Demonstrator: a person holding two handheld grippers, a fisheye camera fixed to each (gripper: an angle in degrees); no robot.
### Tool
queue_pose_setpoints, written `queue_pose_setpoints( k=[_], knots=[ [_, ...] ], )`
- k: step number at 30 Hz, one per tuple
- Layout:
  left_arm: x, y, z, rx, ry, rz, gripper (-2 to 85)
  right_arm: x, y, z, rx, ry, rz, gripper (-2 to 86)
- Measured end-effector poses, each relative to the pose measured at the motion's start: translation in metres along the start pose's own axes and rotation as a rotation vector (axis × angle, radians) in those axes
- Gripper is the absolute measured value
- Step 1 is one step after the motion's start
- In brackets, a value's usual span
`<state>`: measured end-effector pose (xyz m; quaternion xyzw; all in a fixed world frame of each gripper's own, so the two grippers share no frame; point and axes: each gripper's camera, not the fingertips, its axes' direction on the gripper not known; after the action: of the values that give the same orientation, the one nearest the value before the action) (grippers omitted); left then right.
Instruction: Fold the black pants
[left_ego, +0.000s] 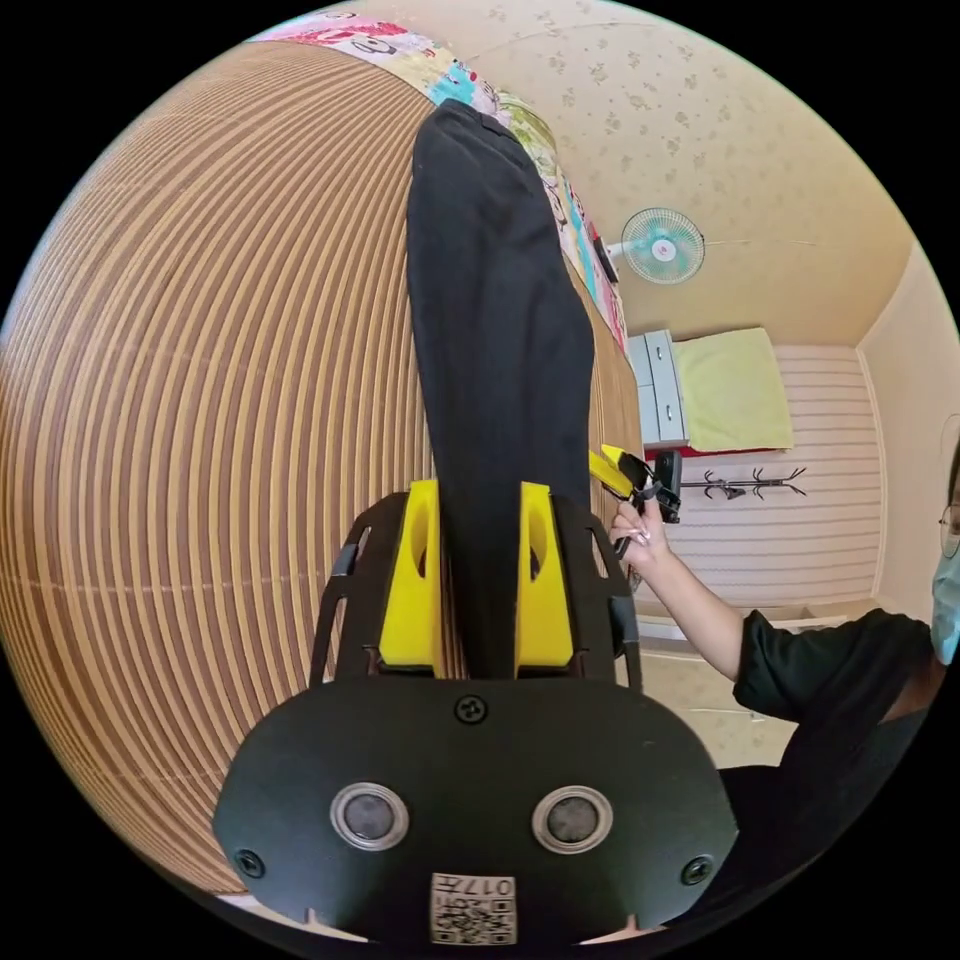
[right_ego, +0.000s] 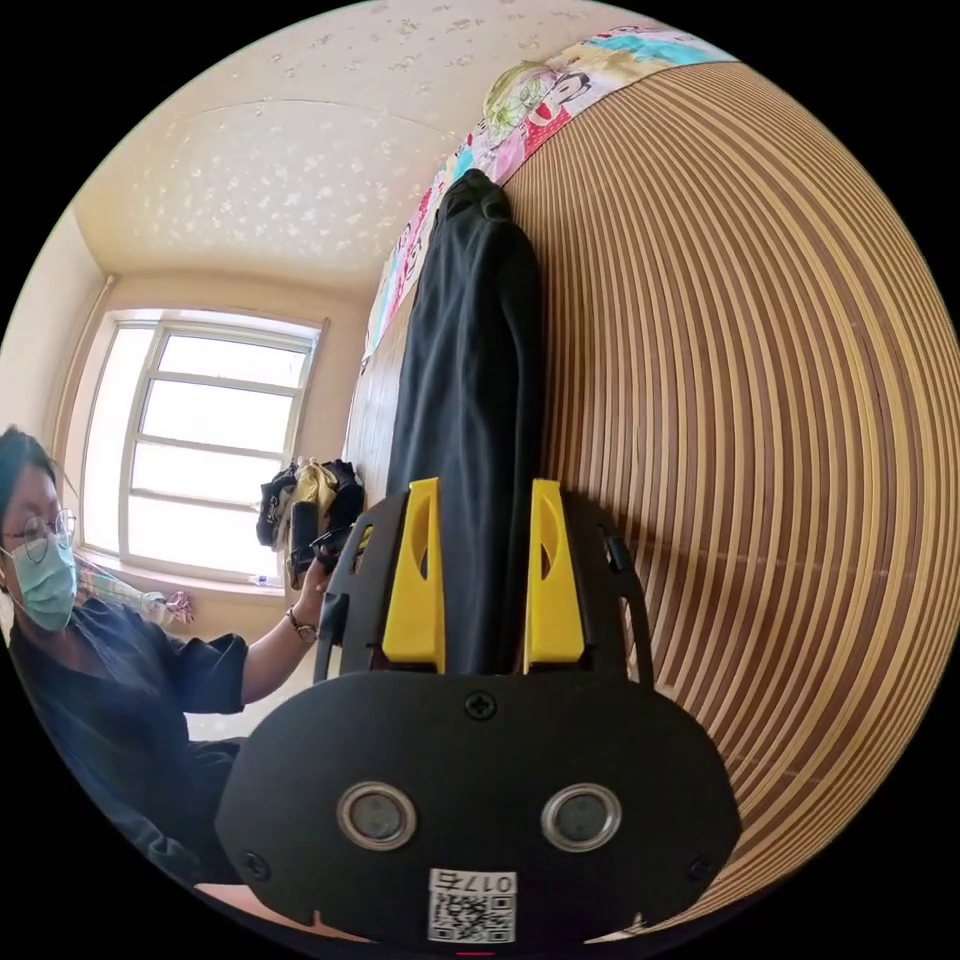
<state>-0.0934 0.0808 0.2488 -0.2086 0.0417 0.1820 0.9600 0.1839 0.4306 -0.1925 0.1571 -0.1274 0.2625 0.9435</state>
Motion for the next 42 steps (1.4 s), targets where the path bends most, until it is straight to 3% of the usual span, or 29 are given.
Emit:
queue_pose_setpoints(
  k=[2,7,9,19,26,32,37,40,42],
  knots=[
    [-0.003,0.014,0.008,-0.032,0.026,0.003,10.5,-0.014,0.024,-0.003,-0.045,0.096,-0.052,10.6],
    [-0.003,0.035,0.018,-0.114,0.058,-0.016,10.3,-0.016,0.074,-0.011,-0.106,0.003,0.016,10.0],
    [-0.006,0.033,0.022,-0.117,0.063,-0.033,10.3,-0.022,0.082,-0.010,-0.136,0.061,-0.016,9.1],
    [-0.009,-0.009,0.053,-0.180,0.119,-0.005,8.5,-0.014,0.035,0.004,-0.214,-0.123,0.069,5.4],
    [-0.016,-0.011,0.060,-0.155,0.175,0.007,2.7,-0.031,0.036,-0.005,-0.231,-0.096,0.029,3.3],
    [-0.026,0.001,0.059,-0.074,0.269,0.004,3.9,-0.032,0.043,-0.017,-0.212,-0.086,0.054,4.6],
    [-0.019,-0.008,0.069,-0.087,0.220,-0.013,6.0,-0.023,0.035,-0.011,-0.193,-0.274,0.135,6.9],
    [-0.009,-0.010,0.070,-0.122,0.203,0.012,3.2,-0.040,0.032,-0.006,-0.251,-0.158,0.111,4.6],
    [0.002,0.000,0.059,-0.099,0.293,0.044,2.5,-0.057,0.036,-0.016,-0.237,-0.205,0.042,3.5]
  ],
)
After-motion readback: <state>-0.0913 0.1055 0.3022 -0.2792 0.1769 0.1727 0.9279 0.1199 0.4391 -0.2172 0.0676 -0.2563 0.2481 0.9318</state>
